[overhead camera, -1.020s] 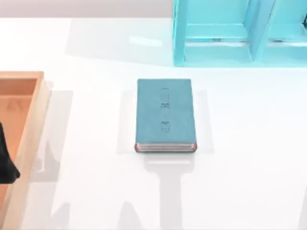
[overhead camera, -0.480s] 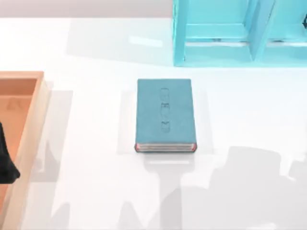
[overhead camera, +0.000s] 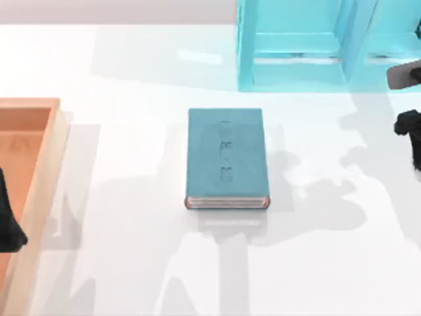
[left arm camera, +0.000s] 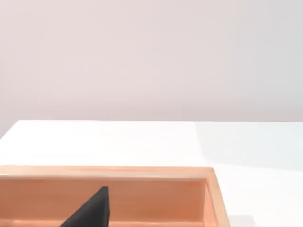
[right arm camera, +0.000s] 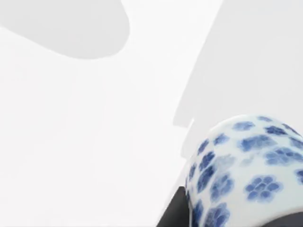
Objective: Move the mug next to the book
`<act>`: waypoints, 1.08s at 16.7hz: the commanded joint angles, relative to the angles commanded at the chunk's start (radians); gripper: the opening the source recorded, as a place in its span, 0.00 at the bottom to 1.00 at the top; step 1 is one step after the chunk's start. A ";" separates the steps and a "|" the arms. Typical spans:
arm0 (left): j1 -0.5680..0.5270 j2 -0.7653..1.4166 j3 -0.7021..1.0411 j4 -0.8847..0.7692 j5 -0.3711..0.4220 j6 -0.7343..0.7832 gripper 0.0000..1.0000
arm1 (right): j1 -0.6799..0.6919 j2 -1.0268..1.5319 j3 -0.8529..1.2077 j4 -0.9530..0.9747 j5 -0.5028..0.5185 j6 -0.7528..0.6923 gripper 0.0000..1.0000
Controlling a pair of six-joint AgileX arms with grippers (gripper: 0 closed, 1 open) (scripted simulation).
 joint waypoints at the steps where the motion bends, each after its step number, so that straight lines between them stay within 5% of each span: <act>1: 0.000 0.000 0.000 0.000 0.000 0.000 1.00 | 0.048 0.030 0.046 -0.010 -0.001 0.118 0.00; 8: 0.000 0.000 0.000 0.000 0.000 0.000 1.00 | 0.305 0.155 0.306 -0.029 0.025 0.684 0.00; 18: 0.000 0.000 0.000 0.000 0.000 0.000 1.00 | 0.352 0.167 0.337 -0.007 0.037 0.774 0.00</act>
